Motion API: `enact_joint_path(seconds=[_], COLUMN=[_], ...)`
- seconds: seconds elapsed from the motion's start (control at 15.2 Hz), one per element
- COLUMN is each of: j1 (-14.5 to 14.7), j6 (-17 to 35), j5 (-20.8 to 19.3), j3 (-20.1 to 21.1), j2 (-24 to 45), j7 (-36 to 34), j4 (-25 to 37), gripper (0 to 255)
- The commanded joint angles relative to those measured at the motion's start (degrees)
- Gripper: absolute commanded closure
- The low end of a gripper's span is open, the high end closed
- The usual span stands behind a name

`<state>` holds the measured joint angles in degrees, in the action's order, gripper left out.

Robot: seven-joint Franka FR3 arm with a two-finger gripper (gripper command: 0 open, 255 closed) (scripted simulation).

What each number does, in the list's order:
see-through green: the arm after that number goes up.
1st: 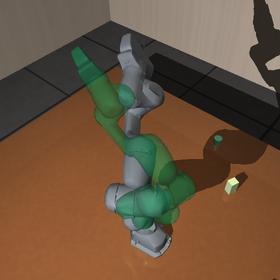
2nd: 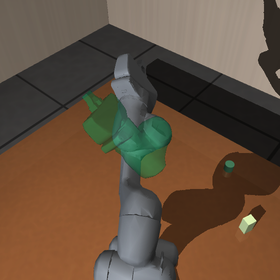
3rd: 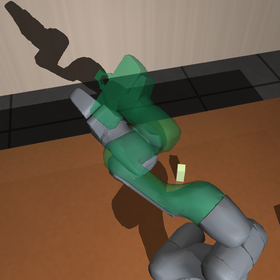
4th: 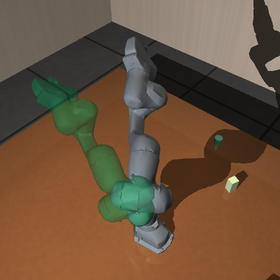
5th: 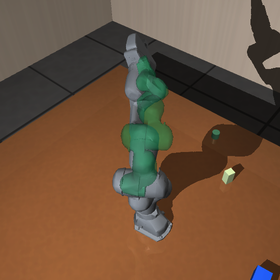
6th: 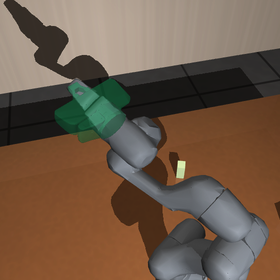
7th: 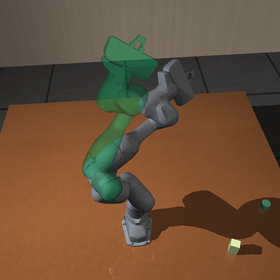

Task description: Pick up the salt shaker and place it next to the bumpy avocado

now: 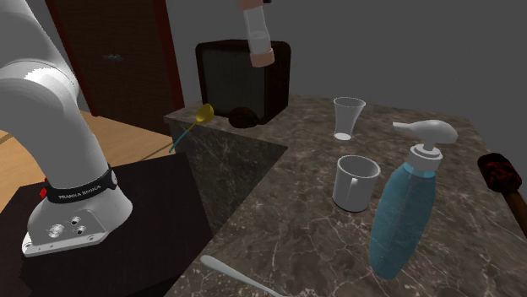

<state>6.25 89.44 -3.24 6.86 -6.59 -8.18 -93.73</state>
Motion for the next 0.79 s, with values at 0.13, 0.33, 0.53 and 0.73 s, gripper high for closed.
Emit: enact_joint_path(seconds=[0.13,0.33,0.53,0.73], j1=[0.17,0.17,0.17,0.18], j6=[2.62,5.03,7.41,9.76], j5=[0.06,0.12,0.16,0.17], j3=[0.21,0.18,0.16,0.14], j2=[-0.37,-0.93,-1.37,-1.69], j7=[-0.59,-0.68,-0.78,-0.88], j4=[-2.99,-5.97,-8.78,-11.45], gripper=[255,255,255,255])
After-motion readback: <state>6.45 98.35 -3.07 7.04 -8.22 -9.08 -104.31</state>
